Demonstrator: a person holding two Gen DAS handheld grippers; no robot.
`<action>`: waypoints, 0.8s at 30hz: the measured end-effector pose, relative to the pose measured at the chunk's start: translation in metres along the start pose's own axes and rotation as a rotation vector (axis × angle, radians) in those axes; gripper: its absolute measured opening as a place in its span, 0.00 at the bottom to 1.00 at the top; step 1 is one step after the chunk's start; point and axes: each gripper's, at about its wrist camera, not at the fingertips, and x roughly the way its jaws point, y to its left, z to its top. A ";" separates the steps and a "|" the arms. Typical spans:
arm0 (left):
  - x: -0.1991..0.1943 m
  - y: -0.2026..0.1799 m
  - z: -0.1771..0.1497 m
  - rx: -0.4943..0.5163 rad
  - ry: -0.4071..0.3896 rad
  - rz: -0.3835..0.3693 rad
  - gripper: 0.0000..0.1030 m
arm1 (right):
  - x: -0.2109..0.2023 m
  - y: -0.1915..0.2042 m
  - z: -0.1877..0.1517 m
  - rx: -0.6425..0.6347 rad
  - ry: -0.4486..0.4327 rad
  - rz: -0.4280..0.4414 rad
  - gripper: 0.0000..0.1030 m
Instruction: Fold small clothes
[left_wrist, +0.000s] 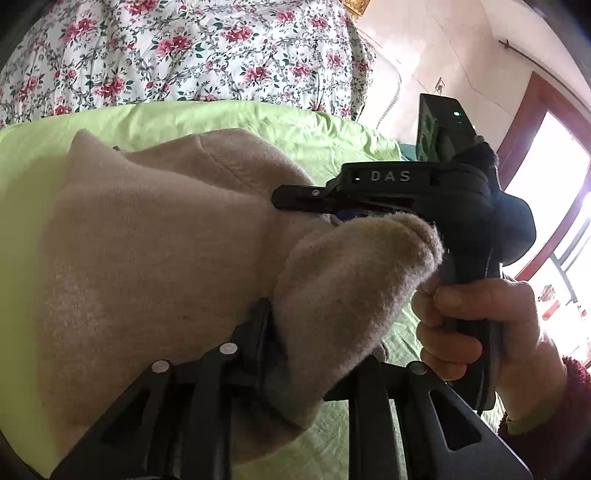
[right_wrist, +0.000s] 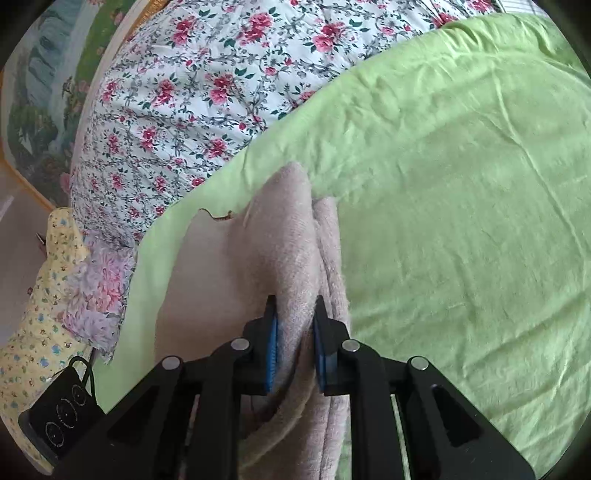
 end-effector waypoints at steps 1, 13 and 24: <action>0.000 0.001 0.000 -0.001 0.004 -0.002 0.20 | 0.001 0.000 0.000 0.000 -0.001 0.000 0.17; -0.017 0.008 -0.004 -0.034 0.019 -0.024 0.31 | 0.003 0.017 -0.002 -0.065 -0.053 -0.003 0.17; -0.101 0.041 -0.016 -0.074 -0.011 -0.072 0.55 | -0.029 -0.004 -0.015 -0.027 -0.048 -0.081 0.58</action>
